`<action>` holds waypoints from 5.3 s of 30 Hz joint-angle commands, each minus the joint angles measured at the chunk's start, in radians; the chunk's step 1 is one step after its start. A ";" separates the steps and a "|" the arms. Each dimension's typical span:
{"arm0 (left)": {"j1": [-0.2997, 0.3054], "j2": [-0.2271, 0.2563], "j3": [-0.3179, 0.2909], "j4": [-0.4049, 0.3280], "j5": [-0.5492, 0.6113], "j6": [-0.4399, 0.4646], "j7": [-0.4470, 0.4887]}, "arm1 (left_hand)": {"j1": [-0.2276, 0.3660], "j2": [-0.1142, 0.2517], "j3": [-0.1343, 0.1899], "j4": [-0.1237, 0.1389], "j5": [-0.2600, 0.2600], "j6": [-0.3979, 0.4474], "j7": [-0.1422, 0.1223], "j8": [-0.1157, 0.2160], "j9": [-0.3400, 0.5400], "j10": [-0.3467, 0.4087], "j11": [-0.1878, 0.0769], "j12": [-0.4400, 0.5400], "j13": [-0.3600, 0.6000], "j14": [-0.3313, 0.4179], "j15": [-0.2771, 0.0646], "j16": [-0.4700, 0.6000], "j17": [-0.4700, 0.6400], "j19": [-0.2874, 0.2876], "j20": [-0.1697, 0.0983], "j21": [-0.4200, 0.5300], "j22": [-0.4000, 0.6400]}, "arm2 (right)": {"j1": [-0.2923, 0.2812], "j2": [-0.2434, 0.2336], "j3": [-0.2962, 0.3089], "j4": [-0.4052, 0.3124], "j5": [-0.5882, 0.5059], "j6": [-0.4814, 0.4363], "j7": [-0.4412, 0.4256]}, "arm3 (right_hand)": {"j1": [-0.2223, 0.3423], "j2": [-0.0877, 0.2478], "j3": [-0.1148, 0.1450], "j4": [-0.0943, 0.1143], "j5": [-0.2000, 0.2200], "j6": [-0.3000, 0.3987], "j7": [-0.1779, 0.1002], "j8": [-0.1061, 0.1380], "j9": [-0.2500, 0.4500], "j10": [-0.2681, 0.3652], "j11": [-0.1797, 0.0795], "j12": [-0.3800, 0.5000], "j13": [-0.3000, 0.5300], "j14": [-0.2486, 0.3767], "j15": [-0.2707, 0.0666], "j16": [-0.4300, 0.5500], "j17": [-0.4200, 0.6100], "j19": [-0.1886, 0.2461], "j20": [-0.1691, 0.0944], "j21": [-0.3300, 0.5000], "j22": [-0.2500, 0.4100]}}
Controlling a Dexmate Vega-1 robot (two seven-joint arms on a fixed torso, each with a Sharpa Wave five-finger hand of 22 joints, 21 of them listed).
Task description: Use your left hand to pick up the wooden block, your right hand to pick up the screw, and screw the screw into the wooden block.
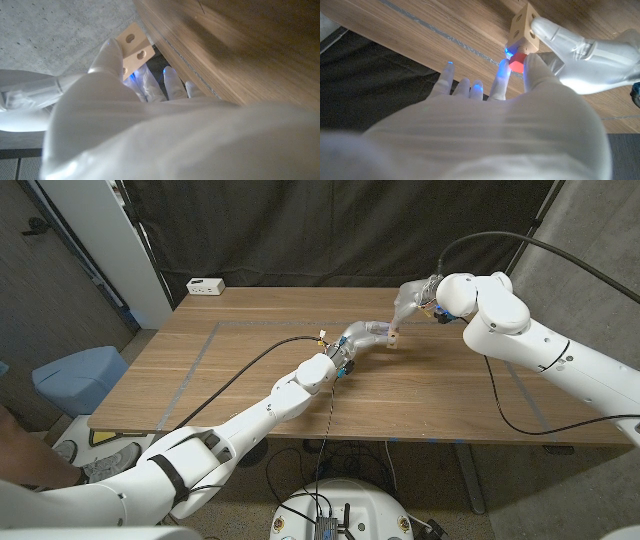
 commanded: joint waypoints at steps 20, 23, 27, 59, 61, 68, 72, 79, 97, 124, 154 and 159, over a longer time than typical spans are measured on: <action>-0.004 -0.001 0.001 0.004 -0.001 0.003 -0.005 | -0.051 0.079 0.018 0.010 0.007 0.057 0.005 0.007 0.003 0.017 -0.006 0.008 0.173 0.010 -0.095 -0.001 0.002 -0.002 0.004 0.008 0.005 | -0.007 0.015 -0.021 0.005 -0.044 -0.040 -0.033 | -0.062 0.004 -0.014 0.031 -0.011 0.086 0.009 0.031 0.002 0.058 -0.004 0.009 -0.001 0.040 -0.013 0.011 0.005 0.034 -0.005 0.008 0.003; -0.003 0.001 0.001 0.000 -0.002 0.005 -0.005 | -0.050 0.079 0.018 0.010 0.007 0.056 0.005 0.006 0.003 0.016 -0.006 0.007 0.172 0.010 -0.095 -0.001 0.002 -0.002 0.004 0.008 0.005 | -0.010 0.015 -0.021 0.002 -0.049 -0.041 -0.036 | -0.068 0.006 -0.015 0.032 -0.011 0.092 0.010 0.032 0.002 0.066 -0.002 0.010 -0.001 0.046 -0.015 0.012 0.005 0.036 -0.006 0.008 0.003; -0.001 0.002 0.002 -0.005 -0.001 0.008 -0.003 | -0.050 0.079 0.019 0.009 0.007 0.056 0.005 0.006 0.003 0.015 -0.006 0.006 0.172 0.010 -0.094 -0.002 0.002 -0.002 0.005 0.008 0.005 | -0.009 0.018 -0.028 0.002 -0.063 -0.046 -0.031 | -0.080 0.008 -0.018 0.035 -0.012 0.111 0.011 0.037 0.001 0.080 -0.006 0.012 -0.001 0.053 -0.018 0.013 0.005 0.041 -0.008 0.007 0.003; 0.007 0.003 0.005 -0.021 0.001 0.026 0.004 | -0.051 0.082 0.023 0.009 0.010 0.057 0.006 0.006 0.003 0.017 -0.006 0.006 0.173 0.010 -0.093 -0.003 0.002 -0.002 0.007 0.009 0.005 | -0.039 0.041 -0.032 0.007 -0.164 -0.058 -0.023 | -0.207 0.022 -0.068 0.071 -0.020 0.287 0.013 0.072 -0.014 0.180 -0.034 0.017 -0.004 0.091 -0.052 0.015 0.006 0.064 -0.026 0.005 0.003; 0.007 0.004 0.005 -0.023 0.002 0.027 0.005 | -0.052 0.083 0.024 0.010 0.010 0.057 0.007 0.006 0.003 0.016 -0.006 0.006 0.173 0.010 -0.092 -0.003 0.002 -0.002 0.007 0.009 0.005 | -0.040 0.044 -0.032 0.007 -0.171 -0.059 -0.019 | -0.213 0.025 -0.070 0.071 -0.019 0.313 0.010 0.075 -0.018 0.188 -0.040 0.017 -0.005 0.093 -0.053 0.015 0.006 0.066 -0.028 0.004 0.003; 0.011 0.007 0.005 -0.030 0.001 0.029 0.005 | -0.050 0.084 0.026 0.009 0.011 0.058 0.007 0.006 0.003 0.017 -0.006 0.005 0.173 0.010 -0.093 -0.004 0.002 -0.002 0.007 0.009 0.005 | -0.052 0.051 -0.031 0.005 -0.203 -0.062 -0.019 | -0.224 0.028 -0.074 0.070 -0.019 0.357 0.015 0.075 -0.025 0.211 -0.051 0.020 -0.005 0.105 -0.063 0.016 0.005 0.072 -0.036 0.005 0.003; 0.010 0.007 0.005 -0.030 0.002 0.026 0.003 | -0.051 0.085 0.027 0.010 0.011 0.057 0.008 0.006 0.003 0.016 -0.006 0.005 0.173 0.012 -0.092 -0.003 0.002 -0.002 0.008 0.009 0.005 | -0.062 0.056 -0.025 0.002 -0.213 -0.063 -0.025 | -0.231 0.031 -0.077 0.069 -0.018 0.386 0.017 0.074 -0.028 0.225 -0.052 0.020 -0.006 0.111 -0.069 0.016 0.004 0.075 -0.039 0.005 0.003; 0.011 0.009 0.004 -0.029 0.001 0.020 0.001 | -0.051 0.085 0.028 0.010 0.012 0.058 0.008 0.007 0.003 0.017 -0.006 0.005 0.173 0.012 -0.093 -0.004 0.001 -0.002 0.008 0.009 0.005 | -0.064 0.068 -0.029 0.003 -0.252 -0.067 -0.012 | -0.236 0.033 -0.079 0.067 -0.018 0.401 0.015 0.068 -0.031 0.237 -0.061 0.020 -0.007 0.118 -0.073 0.017 0.004 0.078 -0.042 0.005 0.003; 0.005 0.008 0.001 -0.014 -0.005 0.010 -0.011 | -0.053 0.086 0.030 0.010 0.014 0.056 0.008 0.006 0.003 0.016 -0.006 0.005 0.174 0.011 -0.092 -0.005 0.001 -0.002 0.008 0.009 0.005 | -0.062 0.096 -0.015 0.013 -0.327 -0.049 0.083 | -0.387 -0.007 -0.150 0.107 -0.010 0.240 0.018 -0.062 -0.026 0.190 0.015 -0.017 -0.006 0.085 -0.028 0.000 0.008 0.040 -0.028 -0.002 0.004; 0.010 0.007 0.006 -0.025 -0.002 0.021 -0.008 | -0.055 0.087 0.033 0.010 0.016 0.055 0.010 0.005 0.002 0.015 -0.006 0.003 0.174 0.012 -0.090 -0.005 0.002 -0.002 0.010 0.009 0.005 | -0.093 0.048 0.066 -0.027 -0.185 0.014 0.097 | -0.352 0.012 -0.137 0.040 -0.006 -0.119 0.035 -0.258 -0.005 -0.032 0.042 -0.037 0.002 -0.035 0.026 -0.022 0.002 -0.022 -0.001 -0.003 0.003; 0.001 0.001 0.009 -0.013 -0.002 0.019 -0.016 | -0.056 0.087 0.035 0.009 0.018 0.055 0.011 0.004 0.002 0.015 -0.006 0.002 0.174 0.011 -0.090 -0.006 0.003 -0.002 0.011 0.009 0.005 | -0.043 0.007 0.035 -0.028 -0.143 0.051 0.116 | -0.109 -0.025 -0.042 -0.025 -0.009 -0.192 -0.056 -0.311 -0.001 -0.143 0.002 -0.024 0.001 -0.094 0.030 -0.014 0.001 -0.027 0.003 -0.001 0.002; 0.001 0.001 0.009 -0.012 -0.003 0.020 -0.018 | -0.056 0.087 0.035 0.009 0.018 0.054 0.010 0.004 0.002 0.015 -0.006 0.002 0.173 0.011 -0.090 -0.006 0.003 -0.002 0.009 0.009 0.005 | -0.035 0.006 0.029 -0.026 -0.152 0.060 0.129 | -0.083 -0.034 -0.033 -0.024 -0.010 -0.188 -0.078 -0.311 0.000 -0.146 -0.003 -0.023 0.001 -0.098 0.020 -0.015 0.001 -0.026 0.003 -0.001 0.002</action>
